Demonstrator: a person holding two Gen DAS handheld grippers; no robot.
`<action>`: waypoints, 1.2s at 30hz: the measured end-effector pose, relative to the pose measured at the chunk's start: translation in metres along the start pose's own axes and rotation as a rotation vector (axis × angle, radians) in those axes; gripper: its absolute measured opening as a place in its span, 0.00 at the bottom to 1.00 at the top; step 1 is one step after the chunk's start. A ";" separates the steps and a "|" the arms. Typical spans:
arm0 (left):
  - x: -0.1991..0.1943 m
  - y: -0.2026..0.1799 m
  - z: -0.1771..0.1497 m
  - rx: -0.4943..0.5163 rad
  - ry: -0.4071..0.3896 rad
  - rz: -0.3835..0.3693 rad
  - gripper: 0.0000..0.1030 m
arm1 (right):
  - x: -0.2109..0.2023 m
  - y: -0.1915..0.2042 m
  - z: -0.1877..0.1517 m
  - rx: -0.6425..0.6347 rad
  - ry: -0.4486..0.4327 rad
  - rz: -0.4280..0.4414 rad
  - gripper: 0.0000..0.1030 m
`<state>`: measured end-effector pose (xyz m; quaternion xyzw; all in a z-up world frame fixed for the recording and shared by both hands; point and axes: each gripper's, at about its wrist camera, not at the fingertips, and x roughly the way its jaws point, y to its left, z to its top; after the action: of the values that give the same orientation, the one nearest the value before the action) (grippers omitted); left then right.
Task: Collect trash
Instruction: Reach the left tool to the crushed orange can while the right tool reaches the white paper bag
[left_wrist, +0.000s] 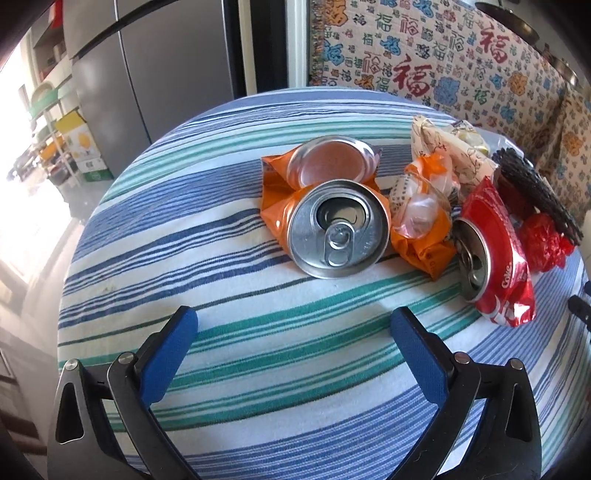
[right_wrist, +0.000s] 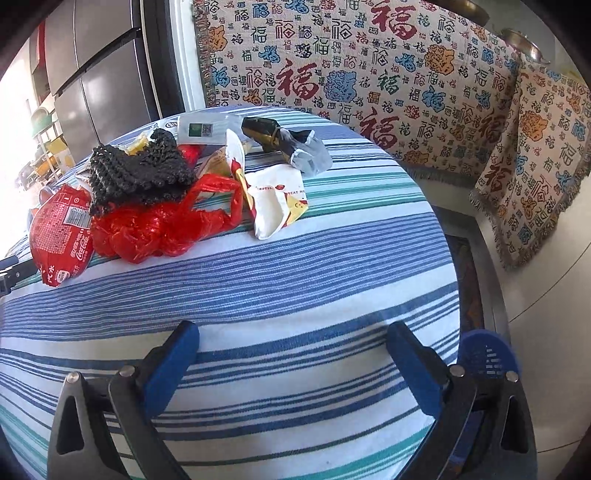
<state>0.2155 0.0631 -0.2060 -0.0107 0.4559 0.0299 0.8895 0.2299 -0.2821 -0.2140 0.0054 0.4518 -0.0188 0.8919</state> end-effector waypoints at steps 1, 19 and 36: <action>0.002 0.000 0.003 -0.002 0.000 0.002 1.00 | 0.003 0.000 0.003 -0.003 0.006 0.003 1.00; 0.035 0.000 0.048 0.024 0.008 -0.022 1.00 | 0.049 -0.004 0.077 -0.132 -0.028 0.093 0.83; 0.042 -0.008 0.059 0.080 -0.008 -0.066 0.92 | 0.045 -0.003 0.076 -0.109 -0.023 0.089 0.75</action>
<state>0.2878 0.0596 -0.2056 0.0097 0.4528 -0.0178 0.8914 0.3178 -0.2887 -0.2053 -0.0236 0.4411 0.0454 0.8960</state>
